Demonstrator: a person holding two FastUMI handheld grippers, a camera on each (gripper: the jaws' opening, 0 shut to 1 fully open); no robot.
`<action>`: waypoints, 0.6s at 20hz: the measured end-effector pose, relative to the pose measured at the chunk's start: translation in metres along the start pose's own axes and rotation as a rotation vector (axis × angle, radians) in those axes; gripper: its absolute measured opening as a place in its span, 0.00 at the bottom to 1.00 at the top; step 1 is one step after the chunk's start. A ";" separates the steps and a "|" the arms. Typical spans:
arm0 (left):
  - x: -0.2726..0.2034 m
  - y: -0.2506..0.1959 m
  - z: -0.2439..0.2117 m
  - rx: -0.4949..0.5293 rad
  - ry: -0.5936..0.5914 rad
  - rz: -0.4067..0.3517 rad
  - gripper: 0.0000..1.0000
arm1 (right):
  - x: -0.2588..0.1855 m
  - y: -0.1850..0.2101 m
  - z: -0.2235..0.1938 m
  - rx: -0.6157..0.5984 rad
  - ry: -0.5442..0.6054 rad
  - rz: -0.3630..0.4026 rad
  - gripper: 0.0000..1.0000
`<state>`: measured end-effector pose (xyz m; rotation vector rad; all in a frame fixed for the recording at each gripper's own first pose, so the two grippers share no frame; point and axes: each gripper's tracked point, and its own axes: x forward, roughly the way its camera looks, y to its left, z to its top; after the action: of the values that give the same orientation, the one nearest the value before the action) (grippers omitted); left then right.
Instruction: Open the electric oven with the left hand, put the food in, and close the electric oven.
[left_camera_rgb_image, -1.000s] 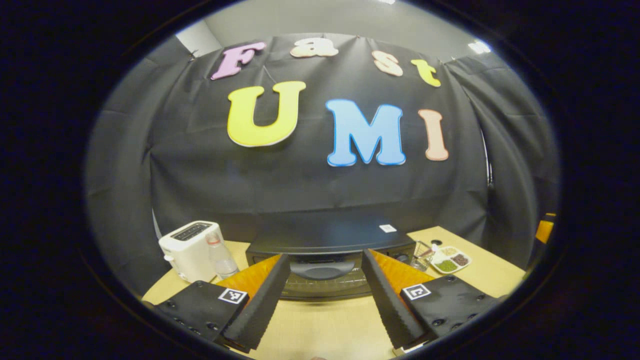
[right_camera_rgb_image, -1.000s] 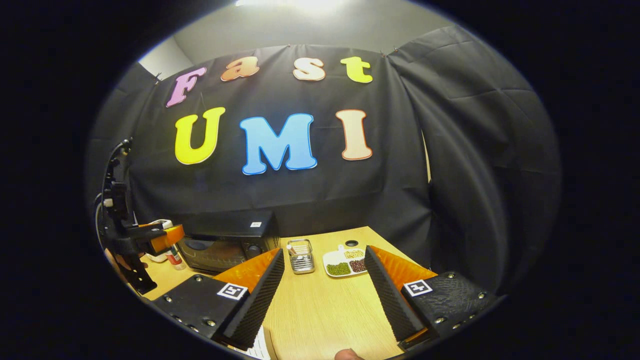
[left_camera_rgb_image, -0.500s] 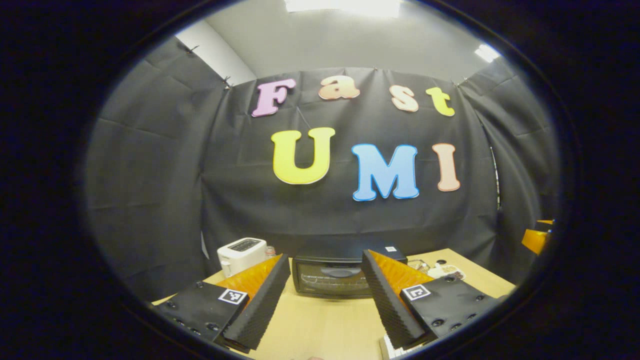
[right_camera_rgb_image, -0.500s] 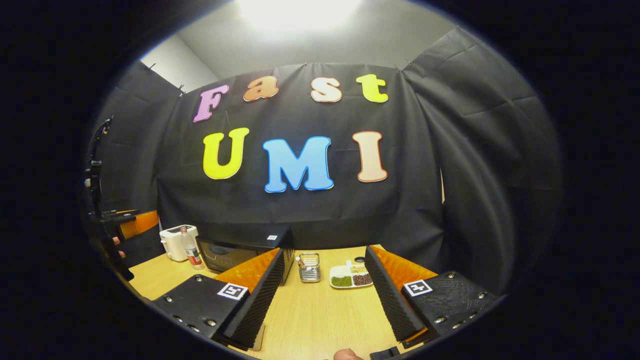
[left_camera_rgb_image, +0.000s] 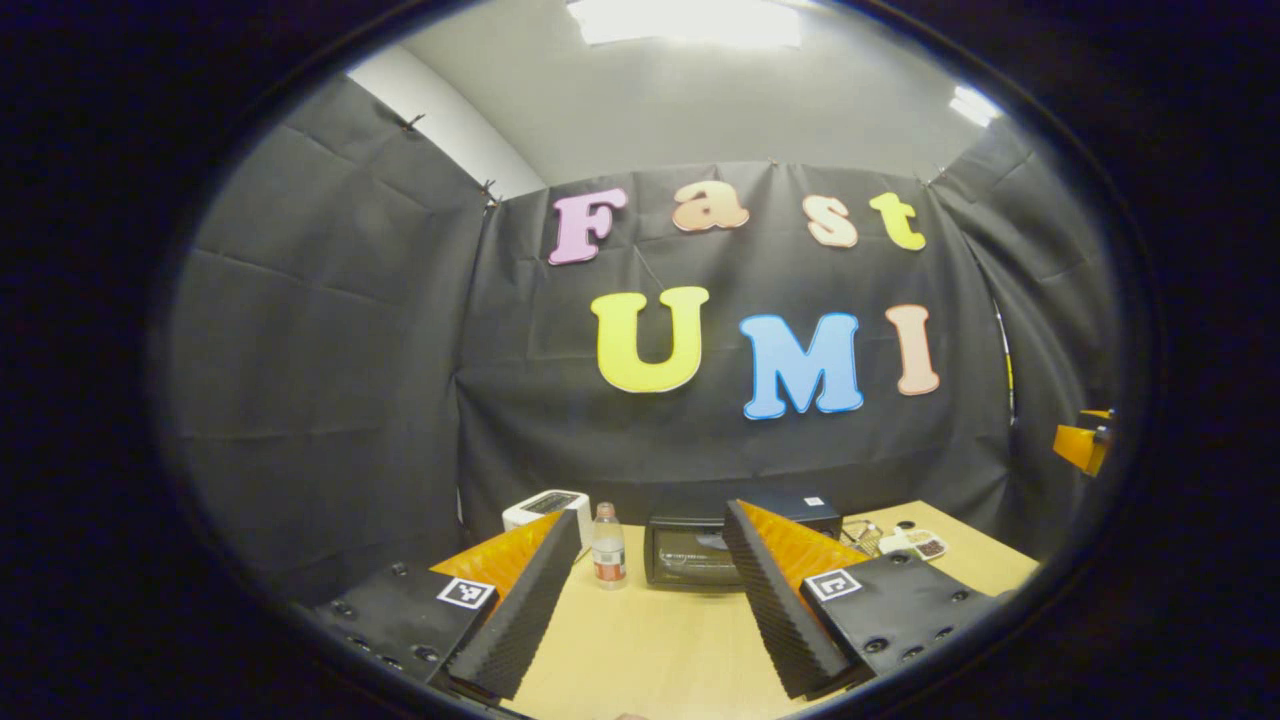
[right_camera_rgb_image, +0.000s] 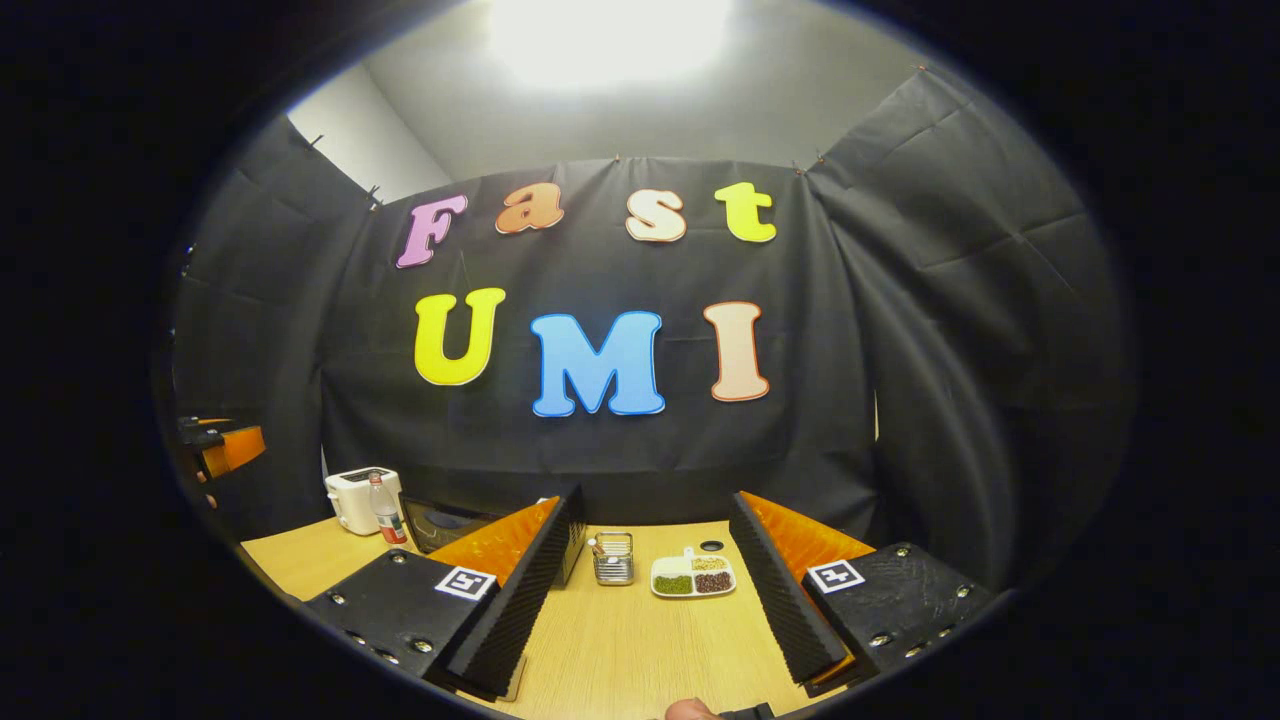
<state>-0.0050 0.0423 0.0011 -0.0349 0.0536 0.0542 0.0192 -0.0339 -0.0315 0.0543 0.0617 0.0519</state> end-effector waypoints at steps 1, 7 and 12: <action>-0.001 0.003 0.002 -0.001 -0.005 -0.004 1.00 | -0.002 0.004 0.003 0.000 -0.008 -0.002 0.98; 0.003 0.011 0.013 -0.034 -0.031 -0.053 1.00 | -0.008 0.033 0.018 0.028 -0.050 -0.007 0.98; 0.002 0.017 0.017 -0.019 -0.055 -0.071 1.00 | -0.008 0.047 0.028 0.017 -0.059 -0.004 0.98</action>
<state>-0.0028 0.0595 0.0175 -0.0539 -0.0031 -0.0156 0.0105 0.0109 -0.0005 0.0723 0.0032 0.0453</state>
